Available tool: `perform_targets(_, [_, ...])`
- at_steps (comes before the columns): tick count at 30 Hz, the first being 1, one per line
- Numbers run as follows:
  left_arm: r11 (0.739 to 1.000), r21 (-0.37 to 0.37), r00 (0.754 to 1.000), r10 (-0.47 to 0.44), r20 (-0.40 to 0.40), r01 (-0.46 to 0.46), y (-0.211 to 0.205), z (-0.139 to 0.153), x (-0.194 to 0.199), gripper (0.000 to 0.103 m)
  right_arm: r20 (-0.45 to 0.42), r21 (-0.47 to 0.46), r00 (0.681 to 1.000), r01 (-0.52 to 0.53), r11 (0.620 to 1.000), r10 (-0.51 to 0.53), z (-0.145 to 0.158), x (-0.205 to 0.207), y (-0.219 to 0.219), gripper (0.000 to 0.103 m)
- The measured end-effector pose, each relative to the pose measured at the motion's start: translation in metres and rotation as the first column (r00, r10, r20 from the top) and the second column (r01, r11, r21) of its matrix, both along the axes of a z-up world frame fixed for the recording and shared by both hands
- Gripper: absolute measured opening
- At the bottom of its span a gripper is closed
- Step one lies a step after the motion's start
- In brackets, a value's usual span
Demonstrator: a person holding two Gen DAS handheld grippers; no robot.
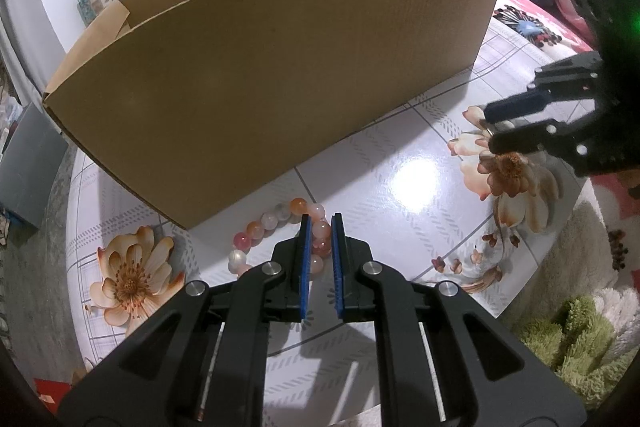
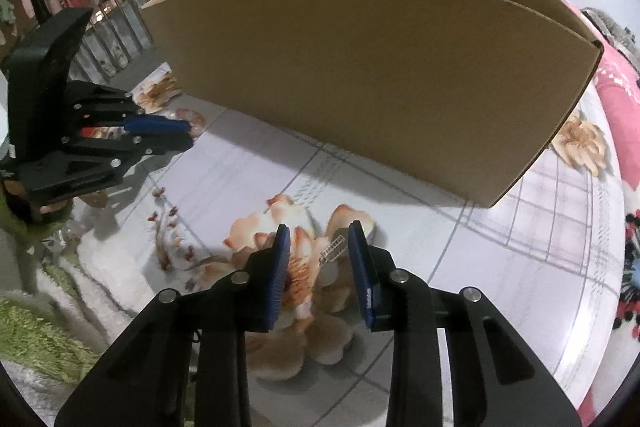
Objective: Organize jewelry
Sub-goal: 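Close the left tool on the pink bead bracelet, then hold the bracelet in the left tool while the right tool grasps the small gold pin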
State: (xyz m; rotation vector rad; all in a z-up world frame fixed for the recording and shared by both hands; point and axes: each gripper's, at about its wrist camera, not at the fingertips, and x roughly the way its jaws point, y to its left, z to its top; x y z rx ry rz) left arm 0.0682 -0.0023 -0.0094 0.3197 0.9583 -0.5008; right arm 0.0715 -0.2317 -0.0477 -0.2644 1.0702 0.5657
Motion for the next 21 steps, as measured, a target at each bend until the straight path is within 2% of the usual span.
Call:
perform_targets(5, [1.000,0.002,1.000,-0.001,0.001,0.001,0.000,0.000,0.000,0.009,-0.010,0.002,1.000,0.010,1.000,-0.010,0.000,-0.007,0.001,0.030])
perform_targets(11, [1.000,0.004,1.000,0.000,0.002,0.000,0.000,-0.001,-0.001,0.009,0.019,-0.044,1.000,0.011,0.999,-0.010,-0.002,-0.001,0.008,0.029])
perform_targets(14, [1.000,0.003,1.000,0.000,0.002,0.000,0.001,-0.001,-0.001,0.009,0.032,-0.067,0.999,0.008,0.998,-0.006,-0.003,-0.001,0.011,0.024])
perform_targets(21, [1.000,0.002,1.000,0.002,0.002,-0.002,0.002,-0.001,-0.001,0.009,0.044,-0.109,0.995,0.096,0.989,-0.092,-0.002,-0.006,0.012,0.022])
